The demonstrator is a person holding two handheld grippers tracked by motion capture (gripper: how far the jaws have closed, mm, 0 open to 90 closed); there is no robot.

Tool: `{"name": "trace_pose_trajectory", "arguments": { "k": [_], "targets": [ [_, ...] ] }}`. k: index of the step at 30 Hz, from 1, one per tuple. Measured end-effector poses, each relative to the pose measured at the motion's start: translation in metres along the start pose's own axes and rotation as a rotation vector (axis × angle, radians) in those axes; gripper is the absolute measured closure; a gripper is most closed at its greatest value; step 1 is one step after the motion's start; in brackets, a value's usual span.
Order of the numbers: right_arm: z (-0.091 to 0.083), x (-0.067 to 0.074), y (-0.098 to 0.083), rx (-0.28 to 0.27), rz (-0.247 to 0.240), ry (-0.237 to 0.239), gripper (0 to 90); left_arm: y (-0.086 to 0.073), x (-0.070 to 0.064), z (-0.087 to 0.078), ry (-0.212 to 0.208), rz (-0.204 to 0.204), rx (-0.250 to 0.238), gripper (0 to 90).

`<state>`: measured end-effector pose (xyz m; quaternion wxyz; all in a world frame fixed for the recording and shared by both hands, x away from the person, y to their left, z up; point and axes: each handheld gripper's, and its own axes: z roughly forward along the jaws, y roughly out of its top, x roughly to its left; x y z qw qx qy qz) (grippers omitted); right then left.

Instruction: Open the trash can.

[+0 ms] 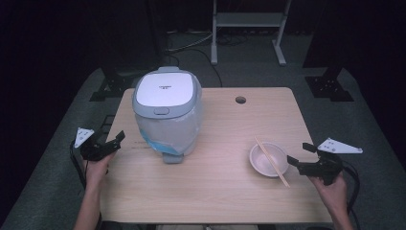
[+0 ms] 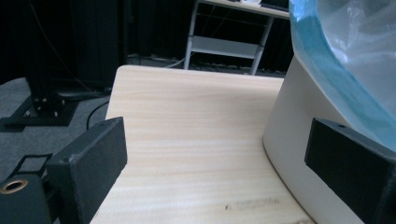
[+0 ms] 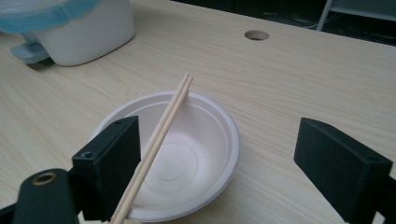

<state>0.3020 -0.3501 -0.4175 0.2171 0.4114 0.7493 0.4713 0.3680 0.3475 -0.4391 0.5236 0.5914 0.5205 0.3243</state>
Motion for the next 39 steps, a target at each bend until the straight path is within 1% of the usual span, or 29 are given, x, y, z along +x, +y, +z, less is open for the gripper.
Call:
{"name": "trace_pose_trajectory", "arguments": {
  "k": [1,3,7,11,15,18,21,22,24,25,26,29,33,39],
  "targets": [
    [0.001,-0.001,0.000,0.001,0.000,0.005,13.3,0.001,0.000,0.003,-0.004,0.006,0.002,4.8],
    [0.002,-0.002,0.000,0.009,-0.001,0.005,13.3,0.003,0.000,0.010,-0.012,0.007,0.008,4.9],
    [0.003,-0.004,0.000,0.007,0.008,0.012,13.2,0.004,-0.002,0.026,-0.026,0.010,0.024,4.9],
    [0.002,-0.003,0.000,0.008,0.008,0.018,13.3,0.005,0.000,0.039,-0.044,0.003,0.016,4.9],
    [0.002,0.000,0.000,0.012,0.000,0.021,13.3,0.010,0.002,0.050,-0.059,0.013,0.024,4.8],
    [0.003,0.001,0.000,0.014,-0.005,0.023,13.3,0.017,0.001,0.059,-0.061,0.040,0.038,4.8],
    [0.004,0.000,0.001,0.018,-0.002,0.027,13.3,0.022,-0.002,0.066,-0.068,0.041,0.034,4.8],
    [0.004,-0.001,0.000,0.020,-0.003,0.027,13.3,0.024,-0.005,0.070,-0.077,0.040,0.032,4.8],
    [0.005,-0.001,0.000,0.023,-0.001,0.029,13.3,0.025,-0.006,0.072,-0.080,0.041,0.035,4.8],
    [0.005,-0.001,0.000,0.024,0.000,0.031,13.2,0.026,-0.009,0.076,-0.091,0.047,0.038,4.8],
    [0.004,-0.001,0.000,0.023,-0.002,0.031,13.2,0.027,-0.011,0.078,-0.100,0.056,0.043,4.8],
    [0.003,-0.001,0.000,0.026,-0.007,0.033,13.3,0.027,-0.016,0.083,-0.128,0.064,0.048,4.8],
    [0.002,0.000,-0.001,0.033,-0.012,0.037,13.3,0.026,-0.023,0.088,-0.174,0.064,0.049,4.8],
    [0.003,0.001,-0.001,0.037,-0.014,0.040,13.3,0.027,-0.023,0.090,-0.187,0.059,0.051,5.4]
  ]
}}
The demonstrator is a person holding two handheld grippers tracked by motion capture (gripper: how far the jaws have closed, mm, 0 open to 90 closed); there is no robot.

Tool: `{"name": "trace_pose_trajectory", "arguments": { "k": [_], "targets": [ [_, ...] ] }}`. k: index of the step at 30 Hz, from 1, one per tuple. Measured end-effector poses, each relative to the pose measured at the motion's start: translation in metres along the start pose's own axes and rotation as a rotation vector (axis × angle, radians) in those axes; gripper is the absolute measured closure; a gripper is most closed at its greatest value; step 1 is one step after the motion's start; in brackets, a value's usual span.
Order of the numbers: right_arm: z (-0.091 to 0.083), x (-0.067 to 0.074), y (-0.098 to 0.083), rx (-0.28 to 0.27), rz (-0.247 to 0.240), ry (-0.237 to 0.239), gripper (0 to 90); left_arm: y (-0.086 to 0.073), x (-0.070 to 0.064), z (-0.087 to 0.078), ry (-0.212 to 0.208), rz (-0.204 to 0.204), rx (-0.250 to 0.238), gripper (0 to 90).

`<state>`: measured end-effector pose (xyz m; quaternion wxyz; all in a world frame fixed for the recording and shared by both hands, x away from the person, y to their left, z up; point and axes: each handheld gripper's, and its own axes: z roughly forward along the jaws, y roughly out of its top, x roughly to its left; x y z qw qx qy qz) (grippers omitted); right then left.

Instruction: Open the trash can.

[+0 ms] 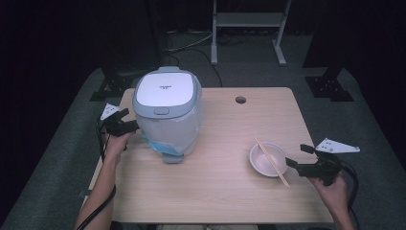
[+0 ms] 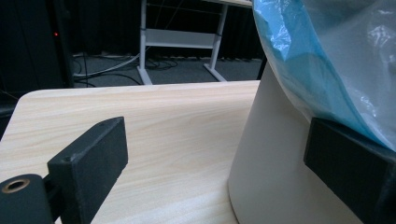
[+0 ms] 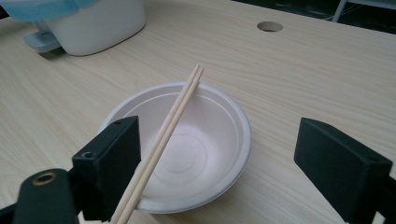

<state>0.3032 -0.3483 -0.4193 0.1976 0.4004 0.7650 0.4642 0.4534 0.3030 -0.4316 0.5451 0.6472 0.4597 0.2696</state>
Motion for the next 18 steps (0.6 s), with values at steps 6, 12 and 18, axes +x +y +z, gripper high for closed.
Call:
{"name": "trace_pose_trajectory", "arguments": {
  "k": [6,12,18],
  "targets": [
    [0.001,0.001,0.000,0.006,-0.005,0.004,13.3,0.001,-0.002,0.002,-0.011,0.012,-0.002,6.1],
    [0.002,0.002,0.000,0.007,-0.010,0.005,13.3,0.004,-0.012,0.012,-0.031,0.044,-0.001,10.4],
    [0.000,0.002,0.000,0.001,-0.013,0.006,13.3,0.007,-0.023,0.024,-0.049,0.068,0.009,11.7]
  ]
}}
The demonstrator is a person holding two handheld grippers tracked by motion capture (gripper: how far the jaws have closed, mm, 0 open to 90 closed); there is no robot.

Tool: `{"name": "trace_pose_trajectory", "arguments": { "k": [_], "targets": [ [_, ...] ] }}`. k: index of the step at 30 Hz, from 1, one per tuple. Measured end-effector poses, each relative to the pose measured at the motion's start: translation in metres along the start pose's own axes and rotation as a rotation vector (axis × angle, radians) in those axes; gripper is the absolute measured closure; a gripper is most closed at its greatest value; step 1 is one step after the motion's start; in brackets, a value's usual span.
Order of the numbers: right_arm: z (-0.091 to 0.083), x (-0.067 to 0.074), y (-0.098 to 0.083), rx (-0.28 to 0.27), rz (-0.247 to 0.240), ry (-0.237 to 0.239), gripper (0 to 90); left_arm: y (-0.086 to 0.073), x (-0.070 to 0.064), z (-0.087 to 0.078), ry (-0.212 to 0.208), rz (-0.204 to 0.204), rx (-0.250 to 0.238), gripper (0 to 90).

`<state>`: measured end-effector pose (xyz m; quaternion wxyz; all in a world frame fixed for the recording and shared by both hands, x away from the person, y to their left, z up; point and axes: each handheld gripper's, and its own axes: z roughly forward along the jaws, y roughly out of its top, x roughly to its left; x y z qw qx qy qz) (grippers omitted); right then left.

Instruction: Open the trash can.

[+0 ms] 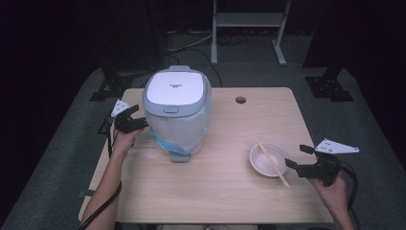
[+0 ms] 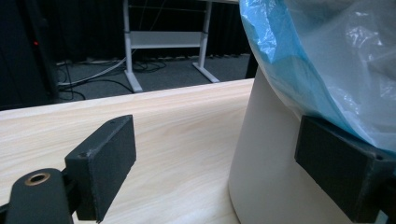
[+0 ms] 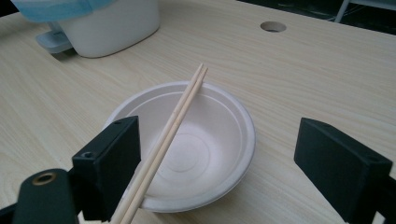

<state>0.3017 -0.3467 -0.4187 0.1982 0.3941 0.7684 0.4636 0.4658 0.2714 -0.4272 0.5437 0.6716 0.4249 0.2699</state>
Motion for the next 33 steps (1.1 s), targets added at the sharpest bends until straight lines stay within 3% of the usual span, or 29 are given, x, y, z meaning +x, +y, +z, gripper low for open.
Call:
{"name": "trace_pose_trajectory", "arguments": {
  "k": [10,18,33],
  "targets": [
    [0.001,0.002,0.001,0.003,-0.003,0.006,13.3,0.002,-0.018,0.015,-0.028,0.010,0.005,12.7],
    [0.002,0.002,0.000,0.008,-0.009,0.004,13.3,0.002,-0.036,0.025,-0.081,0.023,0.006,12.8],
    [0.004,0.002,0.000,0.013,-0.006,0.008,13.3,0.001,-0.059,0.032,-0.137,0.047,0.013,12.8]
  ]
}}
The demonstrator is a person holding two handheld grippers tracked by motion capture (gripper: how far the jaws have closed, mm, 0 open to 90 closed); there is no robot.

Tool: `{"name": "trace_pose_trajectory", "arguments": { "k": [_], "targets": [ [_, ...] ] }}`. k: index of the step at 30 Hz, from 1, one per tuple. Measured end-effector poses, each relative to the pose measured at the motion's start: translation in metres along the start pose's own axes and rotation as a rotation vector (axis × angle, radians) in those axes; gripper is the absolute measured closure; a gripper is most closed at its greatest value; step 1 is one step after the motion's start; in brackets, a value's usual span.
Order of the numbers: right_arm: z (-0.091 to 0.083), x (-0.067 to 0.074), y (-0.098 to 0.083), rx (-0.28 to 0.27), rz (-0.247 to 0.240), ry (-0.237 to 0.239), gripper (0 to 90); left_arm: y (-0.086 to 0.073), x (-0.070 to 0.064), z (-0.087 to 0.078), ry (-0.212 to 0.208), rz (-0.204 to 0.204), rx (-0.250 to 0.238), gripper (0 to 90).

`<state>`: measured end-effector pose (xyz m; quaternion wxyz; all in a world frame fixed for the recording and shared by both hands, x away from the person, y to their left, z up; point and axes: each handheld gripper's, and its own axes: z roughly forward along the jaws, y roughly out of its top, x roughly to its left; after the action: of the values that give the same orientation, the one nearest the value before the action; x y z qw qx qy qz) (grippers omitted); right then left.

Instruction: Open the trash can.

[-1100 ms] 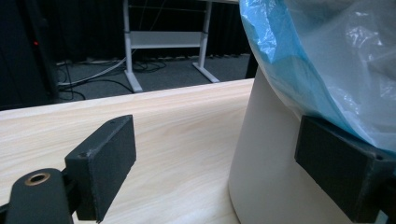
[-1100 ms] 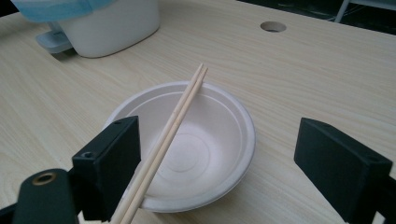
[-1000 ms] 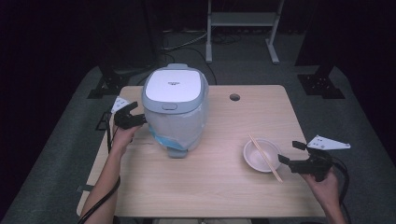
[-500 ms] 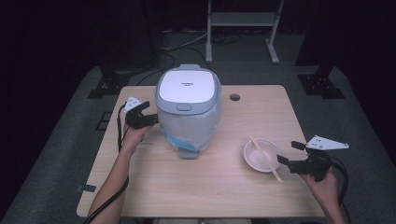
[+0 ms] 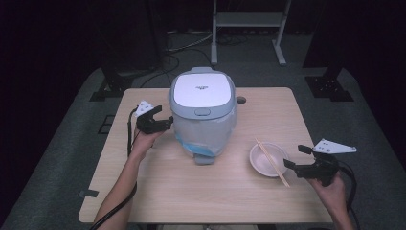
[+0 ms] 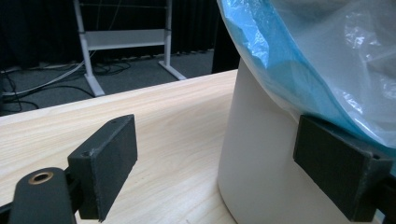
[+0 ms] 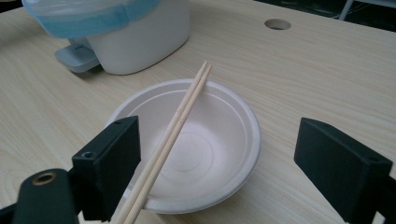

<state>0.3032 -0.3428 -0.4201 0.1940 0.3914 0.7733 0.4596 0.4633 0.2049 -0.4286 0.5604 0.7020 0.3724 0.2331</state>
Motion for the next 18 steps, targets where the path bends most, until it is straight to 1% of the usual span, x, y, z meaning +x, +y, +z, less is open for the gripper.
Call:
{"name": "trace_pose_trajectory", "arguments": {
  "k": [4,5,7,11,16,18],
  "targets": [
    [0.001,0.000,0.000,0.000,0.000,0.004,13.3,-0.001,-0.001,0.001,-0.010,-0.007,0.002,12.6],
    [0.001,0.000,0.000,0.001,0.000,0.006,13.3,-0.001,-0.001,0.000,-0.016,-0.005,0.009,12.3],
    [0.001,0.000,0.000,0.001,0.001,0.005,13.3,-0.001,-0.002,-0.001,-0.010,0.008,0.027,10.8],
    [-0.001,0.000,0.000,-0.007,0.001,0.005,13.3,0.001,-0.005,-0.006,-0.012,0.014,0.035,10.1],
    [-0.001,-0.001,0.000,-0.009,0.005,0.005,13.3,0.001,-0.013,-0.017,-0.040,0.057,0.069,8.8],
    [-0.001,0.000,0.001,-0.009,0.005,0.003,13.2,0.000,-0.016,-0.021,-0.057,0.062,0.076,8.8]
  ]
}}
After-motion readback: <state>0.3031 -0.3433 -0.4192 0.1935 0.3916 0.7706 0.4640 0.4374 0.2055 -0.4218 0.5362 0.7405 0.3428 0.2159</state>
